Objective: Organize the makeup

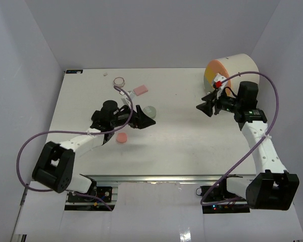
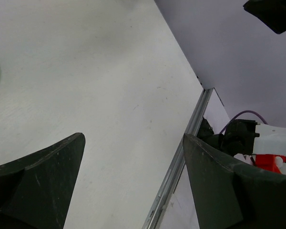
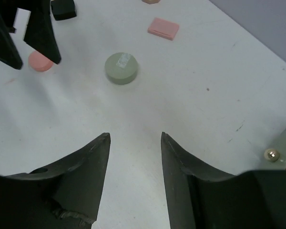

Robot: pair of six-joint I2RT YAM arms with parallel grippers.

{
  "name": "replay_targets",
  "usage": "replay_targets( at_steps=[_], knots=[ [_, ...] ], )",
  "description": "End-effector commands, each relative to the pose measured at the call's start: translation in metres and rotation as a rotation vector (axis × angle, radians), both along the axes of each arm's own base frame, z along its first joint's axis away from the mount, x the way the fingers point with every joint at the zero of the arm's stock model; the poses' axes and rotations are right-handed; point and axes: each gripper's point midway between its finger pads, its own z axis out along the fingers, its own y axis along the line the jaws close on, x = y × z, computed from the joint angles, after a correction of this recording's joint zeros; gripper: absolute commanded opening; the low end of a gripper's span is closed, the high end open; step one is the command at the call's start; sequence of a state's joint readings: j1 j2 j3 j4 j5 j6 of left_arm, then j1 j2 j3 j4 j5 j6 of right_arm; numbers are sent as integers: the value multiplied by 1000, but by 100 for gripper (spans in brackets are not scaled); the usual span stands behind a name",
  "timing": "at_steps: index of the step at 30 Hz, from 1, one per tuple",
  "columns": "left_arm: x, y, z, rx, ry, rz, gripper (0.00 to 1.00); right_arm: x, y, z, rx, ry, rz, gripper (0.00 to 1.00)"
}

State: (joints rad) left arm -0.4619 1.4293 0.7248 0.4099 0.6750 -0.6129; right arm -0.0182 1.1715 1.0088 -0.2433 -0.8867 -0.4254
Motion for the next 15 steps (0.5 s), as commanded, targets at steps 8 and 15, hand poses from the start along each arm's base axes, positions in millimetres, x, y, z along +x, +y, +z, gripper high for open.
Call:
replay_targets(
  at_steps=[8,15],
  knots=[
    [85,-150,4,-256,107,-49,83,1,-34,19,190,10,-104,36],
    [81,-110,23,-136,-9,61,86,58,-54,3,-140,-50,-156,61]
  ],
)
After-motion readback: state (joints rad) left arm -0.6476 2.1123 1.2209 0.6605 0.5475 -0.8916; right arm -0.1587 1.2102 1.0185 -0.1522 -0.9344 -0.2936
